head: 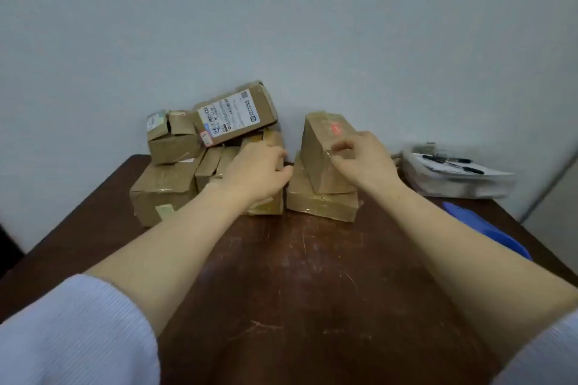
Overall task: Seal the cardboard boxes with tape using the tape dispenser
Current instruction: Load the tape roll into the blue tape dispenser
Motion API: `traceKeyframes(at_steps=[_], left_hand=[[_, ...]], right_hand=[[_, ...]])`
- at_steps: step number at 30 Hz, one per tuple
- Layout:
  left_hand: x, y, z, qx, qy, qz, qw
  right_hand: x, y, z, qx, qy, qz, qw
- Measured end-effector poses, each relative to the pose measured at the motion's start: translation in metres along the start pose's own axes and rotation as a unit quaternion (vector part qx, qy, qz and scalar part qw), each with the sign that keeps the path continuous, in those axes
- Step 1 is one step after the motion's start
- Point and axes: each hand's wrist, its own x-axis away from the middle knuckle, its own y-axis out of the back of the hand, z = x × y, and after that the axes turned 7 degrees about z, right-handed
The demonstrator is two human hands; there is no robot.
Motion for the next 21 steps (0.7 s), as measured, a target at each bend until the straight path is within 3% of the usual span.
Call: traceKeyframes(at_steps=[9,14,21], left_hand=[[0.057,-0.026,-0.011,-0.086,-0.032,0.003,0.996],[0.051,-0.02,-0.008,-0.038,-0.043,-0.005,0.998],[0.037,-0.018,-0.009,0.001,-0.02,-0.012,1.0]], right_hand=[[0.035,-0.025,-0.018,-0.05,-0.129,-0.005,0.99],[0.008,-0.033,-0.022,-0.074,-0.174,-0.037,0.981],[-0.034,-0.04,-0.029,-0.084,-0.198,0.003,0.976]])
